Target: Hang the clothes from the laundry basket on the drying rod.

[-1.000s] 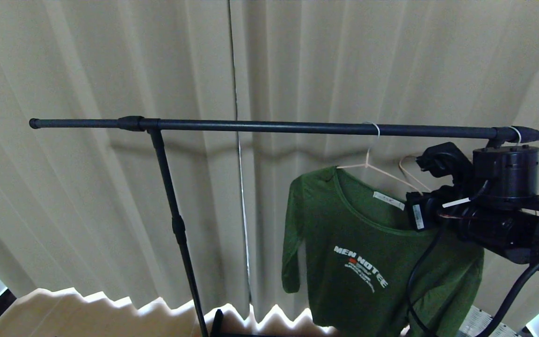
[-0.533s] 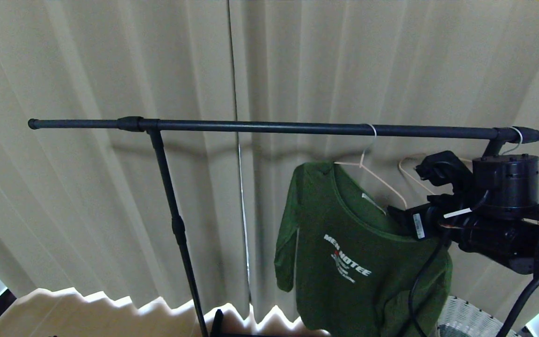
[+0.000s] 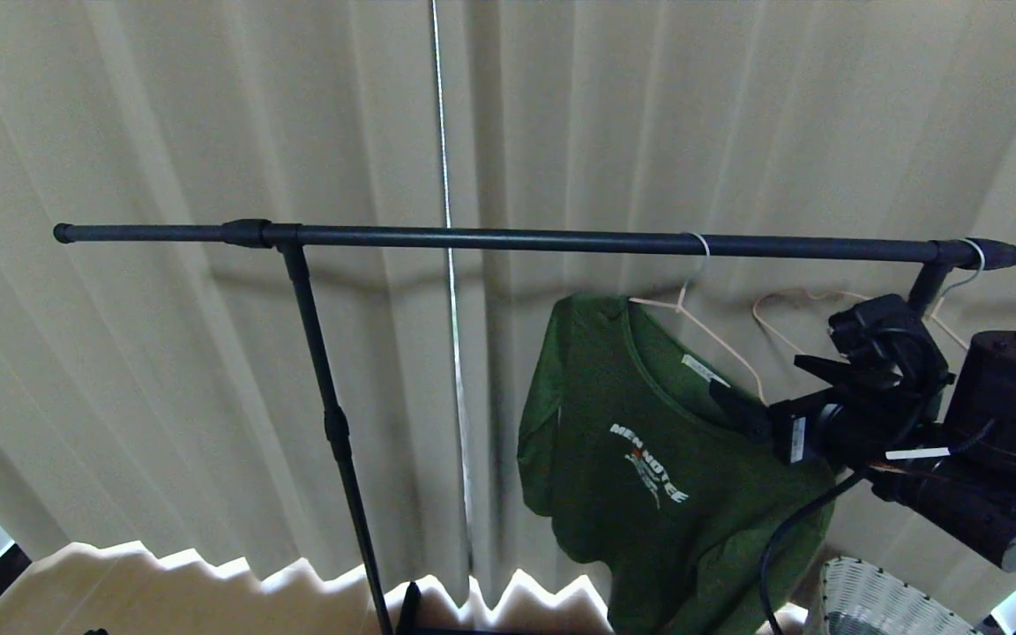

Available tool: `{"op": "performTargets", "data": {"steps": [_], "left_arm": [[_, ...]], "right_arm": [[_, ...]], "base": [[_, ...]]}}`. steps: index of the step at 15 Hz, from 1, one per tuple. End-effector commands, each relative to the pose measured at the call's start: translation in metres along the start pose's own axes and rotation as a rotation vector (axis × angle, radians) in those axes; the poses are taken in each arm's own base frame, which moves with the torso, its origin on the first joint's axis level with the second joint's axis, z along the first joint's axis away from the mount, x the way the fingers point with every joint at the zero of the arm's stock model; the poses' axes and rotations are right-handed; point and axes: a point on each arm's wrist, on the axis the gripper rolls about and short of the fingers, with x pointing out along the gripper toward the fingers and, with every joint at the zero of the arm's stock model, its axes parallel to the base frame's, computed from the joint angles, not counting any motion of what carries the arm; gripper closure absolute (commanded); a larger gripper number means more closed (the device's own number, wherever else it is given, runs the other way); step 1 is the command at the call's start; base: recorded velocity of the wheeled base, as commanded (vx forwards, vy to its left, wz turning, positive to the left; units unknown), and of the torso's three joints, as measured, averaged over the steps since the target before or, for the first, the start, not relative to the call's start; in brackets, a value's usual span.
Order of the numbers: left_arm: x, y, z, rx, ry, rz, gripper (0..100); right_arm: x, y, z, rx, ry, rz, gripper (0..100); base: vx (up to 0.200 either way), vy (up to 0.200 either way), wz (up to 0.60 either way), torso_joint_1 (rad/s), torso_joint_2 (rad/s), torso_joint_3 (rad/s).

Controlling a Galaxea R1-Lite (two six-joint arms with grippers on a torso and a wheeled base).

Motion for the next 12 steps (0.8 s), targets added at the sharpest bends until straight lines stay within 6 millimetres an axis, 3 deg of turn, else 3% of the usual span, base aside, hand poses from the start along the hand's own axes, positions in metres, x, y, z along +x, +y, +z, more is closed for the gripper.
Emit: {"op": "performTargets", "data": {"steps": [1,3,7,8,12], "left_arm": [[0.0,0.0,0.0,-0.022,0.0,0.004,0],[-0.001,-0.001,-0.005,-0.083,0.005,0.012,0],[-0.006,0.0,-0.016,-0.099,0.032,0.18,0],[-0.008,0.0,-0.023,-0.107,0.046,0.254,0],[-0.017,-0.004,-0.041,-0.148,0.094,0.401,0]], "right_arm": [[-0.014,-0.002,0.003,0.002,-0.029,-0.002,0],[-0.05,-0.016,0.01,-0.001,-0.08,-0.046,0],[-0.109,-0.042,0.003,-0.012,-0.011,-0.178,0],[-0.133,-0.047,-0.005,-0.003,0.049,-0.226,0],[-0.188,-0.044,-0.04,0.027,0.143,-0.304,0]], "base": [[0.0,0.0,0.0,0.0,0.0,0.0],[0.0,0.0,0.0,0.0,0.0,0.0],[0.0,0.0,0.0,0.0,0.0,0.0],[0.0,0.0,0.0,0.0,0.0,0.0],[0.0,0.0,0.0,0.0,0.0,0.0]]}}
